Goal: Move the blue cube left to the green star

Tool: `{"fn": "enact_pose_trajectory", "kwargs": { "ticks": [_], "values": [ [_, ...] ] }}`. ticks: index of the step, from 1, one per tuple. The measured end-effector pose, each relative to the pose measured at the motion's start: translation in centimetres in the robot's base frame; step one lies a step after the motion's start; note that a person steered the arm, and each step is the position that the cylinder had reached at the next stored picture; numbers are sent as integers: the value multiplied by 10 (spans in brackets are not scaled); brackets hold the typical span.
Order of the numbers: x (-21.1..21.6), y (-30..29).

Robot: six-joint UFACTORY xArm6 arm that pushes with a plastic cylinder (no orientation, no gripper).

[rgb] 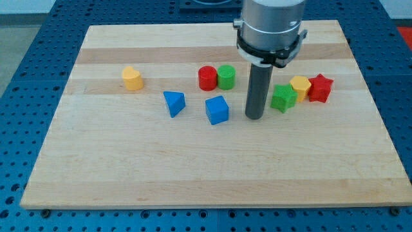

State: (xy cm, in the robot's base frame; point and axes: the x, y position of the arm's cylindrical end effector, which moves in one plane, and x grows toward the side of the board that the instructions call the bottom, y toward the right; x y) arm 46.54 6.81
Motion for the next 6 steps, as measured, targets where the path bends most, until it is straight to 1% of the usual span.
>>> {"fn": "enact_pose_trajectory", "kwargs": {
  "ticks": [1,2,3,4,6],
  "values": [
    [20,-15],
    [28,-47],
    [34,-95],
    [34,-119],
    [25,-119]
  ]
}}
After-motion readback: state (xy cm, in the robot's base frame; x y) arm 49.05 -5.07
